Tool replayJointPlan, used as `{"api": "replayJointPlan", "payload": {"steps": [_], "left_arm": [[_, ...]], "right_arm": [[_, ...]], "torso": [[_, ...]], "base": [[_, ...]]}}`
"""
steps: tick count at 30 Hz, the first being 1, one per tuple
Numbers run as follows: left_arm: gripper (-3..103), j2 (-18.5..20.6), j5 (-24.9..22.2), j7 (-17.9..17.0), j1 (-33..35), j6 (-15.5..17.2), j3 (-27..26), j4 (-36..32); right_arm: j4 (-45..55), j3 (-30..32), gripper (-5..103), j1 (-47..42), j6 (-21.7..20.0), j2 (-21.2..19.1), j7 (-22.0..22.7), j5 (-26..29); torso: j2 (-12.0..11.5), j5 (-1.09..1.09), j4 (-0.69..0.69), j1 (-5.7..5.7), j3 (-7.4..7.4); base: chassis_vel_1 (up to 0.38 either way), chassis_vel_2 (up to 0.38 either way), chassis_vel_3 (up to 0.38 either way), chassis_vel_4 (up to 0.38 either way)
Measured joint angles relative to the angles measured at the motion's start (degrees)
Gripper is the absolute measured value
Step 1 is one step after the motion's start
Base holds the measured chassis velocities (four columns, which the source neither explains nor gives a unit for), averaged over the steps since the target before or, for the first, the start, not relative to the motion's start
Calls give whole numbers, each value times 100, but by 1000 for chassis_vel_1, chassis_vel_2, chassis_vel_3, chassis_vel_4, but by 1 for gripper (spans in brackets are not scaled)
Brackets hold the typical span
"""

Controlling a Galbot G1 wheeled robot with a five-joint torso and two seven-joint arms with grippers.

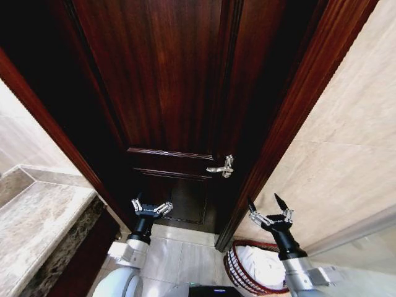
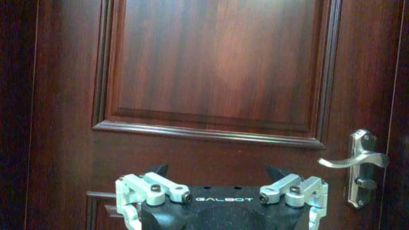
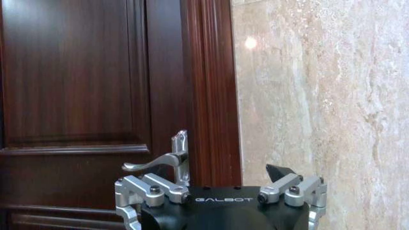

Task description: Discard the used towel into the hamper.

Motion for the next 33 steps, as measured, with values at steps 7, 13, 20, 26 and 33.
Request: {"api": "replayJointPlan", "payload": {"steps": [7,13,20,26,33], "left_arm": [[100,0,0,0,0,0,0,0],[100,0,0,0,0,0,0,0],[100,-1,0,0,0,0,0,0],[100,-1,0,-1,0,0,0,0],[100,-1,0,-1,2,0,0,0]], "right_arm": [[1,2,100,0,-2,0,2,3],[1,2,100,1,-5,0,3,4],[1,3,100,1,-6,0,4,5],[1,3,100,1,-6,0,4,5],[0,3,100,-1,-6,0,4,4]], "torso": [[0,0,0,1,0],[-1,0,0,3,1],[-1,2,0,1,1],[1,0,0,-3,-2],[3,2,0,-7,-3]], "base": [[0,0,0,0],[48,-57,-42,48],[169,-178,-165,154],[237,-232,-229,218],[204,-202,-212,186]]}}
